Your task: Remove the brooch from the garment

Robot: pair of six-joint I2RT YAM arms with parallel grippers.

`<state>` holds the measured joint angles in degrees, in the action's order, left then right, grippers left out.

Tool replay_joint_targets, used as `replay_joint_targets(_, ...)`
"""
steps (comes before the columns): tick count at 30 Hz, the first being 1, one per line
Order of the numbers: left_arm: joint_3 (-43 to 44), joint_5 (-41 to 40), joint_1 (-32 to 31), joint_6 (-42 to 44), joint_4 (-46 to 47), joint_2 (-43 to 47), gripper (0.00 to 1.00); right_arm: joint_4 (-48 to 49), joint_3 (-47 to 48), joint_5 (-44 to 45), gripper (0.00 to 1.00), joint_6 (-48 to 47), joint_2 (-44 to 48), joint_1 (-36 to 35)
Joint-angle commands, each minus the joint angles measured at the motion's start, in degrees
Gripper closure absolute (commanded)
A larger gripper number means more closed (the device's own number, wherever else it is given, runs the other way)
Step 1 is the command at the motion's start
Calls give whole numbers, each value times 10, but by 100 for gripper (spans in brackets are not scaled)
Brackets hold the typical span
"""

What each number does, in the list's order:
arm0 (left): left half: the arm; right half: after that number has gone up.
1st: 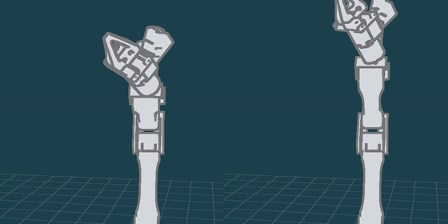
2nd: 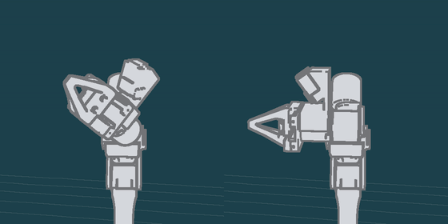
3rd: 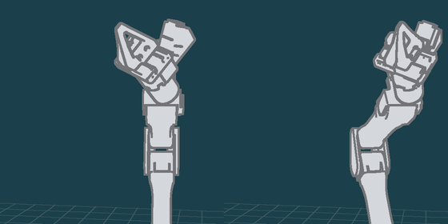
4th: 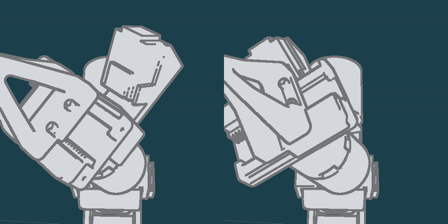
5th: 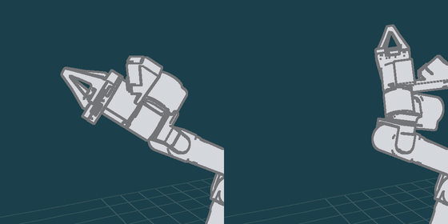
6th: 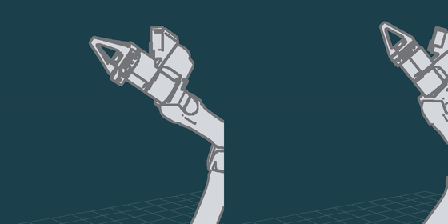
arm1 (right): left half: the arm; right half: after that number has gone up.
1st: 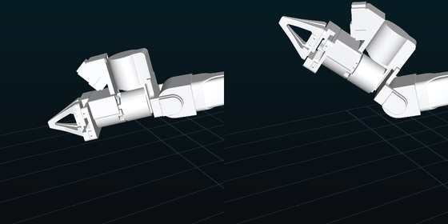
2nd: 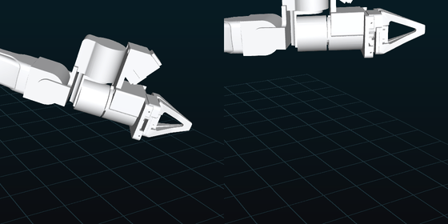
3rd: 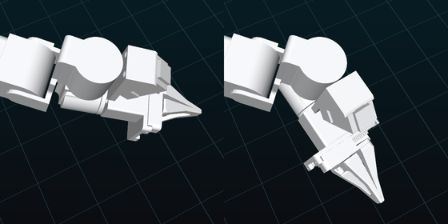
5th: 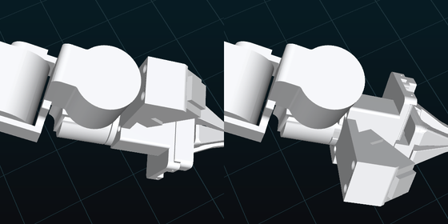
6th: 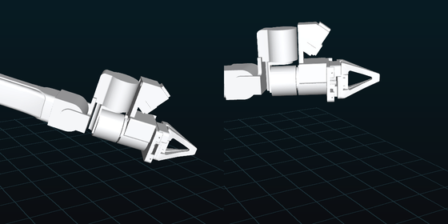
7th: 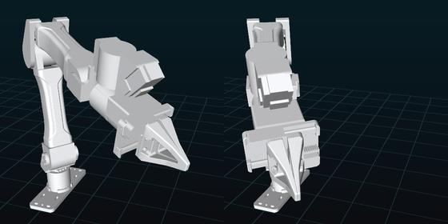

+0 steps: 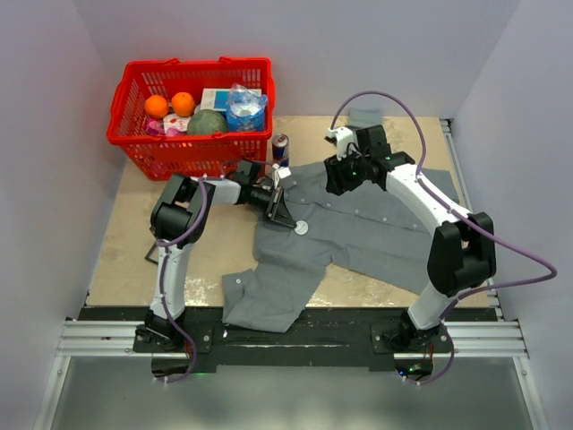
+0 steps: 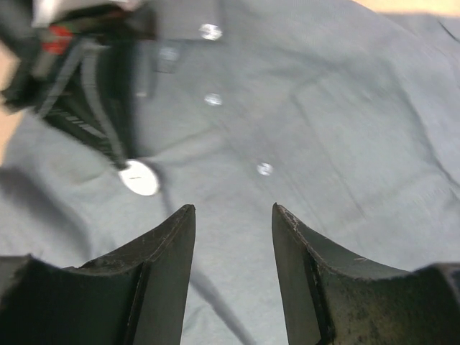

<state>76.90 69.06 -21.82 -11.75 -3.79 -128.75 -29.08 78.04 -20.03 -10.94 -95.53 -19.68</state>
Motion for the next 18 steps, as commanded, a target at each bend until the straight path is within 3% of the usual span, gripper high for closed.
replay_joint_targets(1,47,-14,3,68,-56,3,100,22,26,53,49,45,-8,15)
replay_joint_targets(5,94,-45,-1,172,-133,10,100,34,37,69,46,50,-12,17)
replay_joint_targets(9,128,-64,-5,214,-181,7,100,46,31,61,41,32,-12,18)
replay_joint_targets(12,131,-79,-5,226,-179,16,100,-12,26,11,41,-77,-14,14)
replay_joint_targets(18,134,-117,-8,309,-240,46,100,-89,-59,90,52,-323,12,12)
